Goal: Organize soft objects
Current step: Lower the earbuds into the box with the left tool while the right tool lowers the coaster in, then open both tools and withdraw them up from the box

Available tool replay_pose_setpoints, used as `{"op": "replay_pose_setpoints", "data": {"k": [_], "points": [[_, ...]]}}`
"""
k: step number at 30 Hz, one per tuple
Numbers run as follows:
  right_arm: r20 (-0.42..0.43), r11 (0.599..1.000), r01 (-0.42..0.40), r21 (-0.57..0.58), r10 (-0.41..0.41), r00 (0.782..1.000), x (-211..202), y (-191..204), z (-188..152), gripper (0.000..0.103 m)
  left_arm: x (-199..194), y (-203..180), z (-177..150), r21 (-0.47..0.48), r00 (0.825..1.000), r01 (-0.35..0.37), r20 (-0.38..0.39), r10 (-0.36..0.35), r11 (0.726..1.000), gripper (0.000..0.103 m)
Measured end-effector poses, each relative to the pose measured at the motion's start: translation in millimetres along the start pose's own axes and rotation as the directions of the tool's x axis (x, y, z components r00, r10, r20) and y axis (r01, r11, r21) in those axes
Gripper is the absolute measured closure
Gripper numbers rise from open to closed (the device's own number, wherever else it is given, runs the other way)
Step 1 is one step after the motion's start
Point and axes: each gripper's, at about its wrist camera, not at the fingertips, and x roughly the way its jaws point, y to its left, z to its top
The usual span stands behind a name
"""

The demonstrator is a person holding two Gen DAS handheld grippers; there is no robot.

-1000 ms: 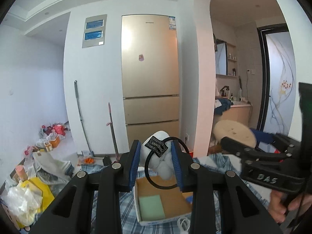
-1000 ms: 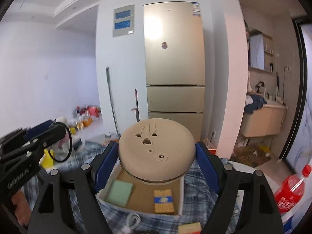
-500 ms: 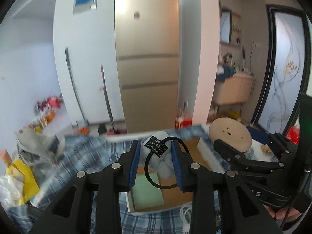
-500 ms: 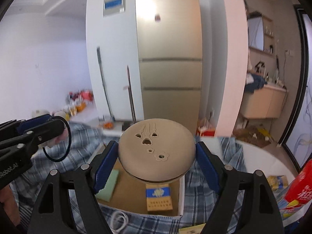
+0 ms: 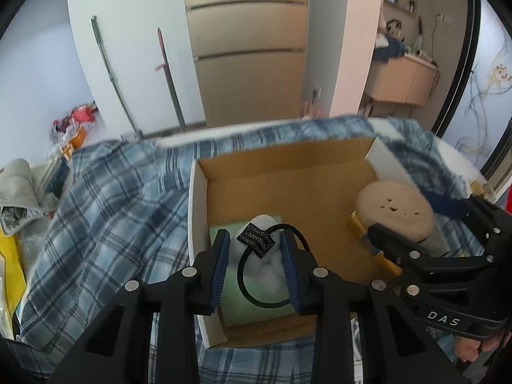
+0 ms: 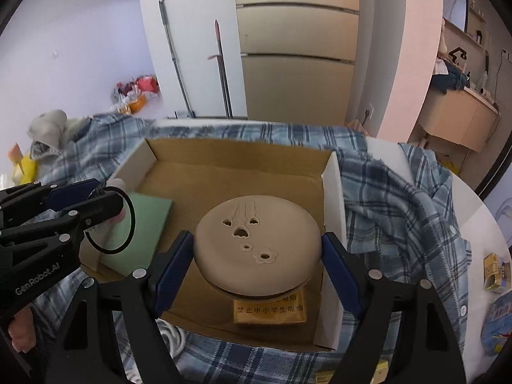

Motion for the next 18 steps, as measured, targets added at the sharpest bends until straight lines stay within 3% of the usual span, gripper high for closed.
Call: {"op": "replay_pose_setpoints", "data": {"k": [9, 10, 13, 18], "points": [[-0.027, 1.000, 0.018, -0.023, -0.018, 0.999, 8, 6, -3, 0.022, 14, 10, -3, -0.040, 0.998, 0.009, -0.056, -0.011, 0.999, 0.069], [-0.029, 1.000, 0.018, -0.023, -0.019, 0.999, 10, 6, -3, 0.022, 16, 10, -3, -0.041, 0.998, 0.007, -0.063, -0.010, 0.999, 0.065], [-0.042, 0.999, 0.038, -0.032, -0.039, 0.998, 12, 6, -4, 0.020, 19, 11, -4, -0.049, 0.997, 0.003, -0.074, -0.007, 0.999, 0.039], [0.011, 0.999, 0.039, -0.016, -0.039, 0.999, -1, 2, 0, 0.016, 10, 10, -2, -0.051, 0.999, -0.003, -0.041, 0.001, 0.999, 0.034]]}}
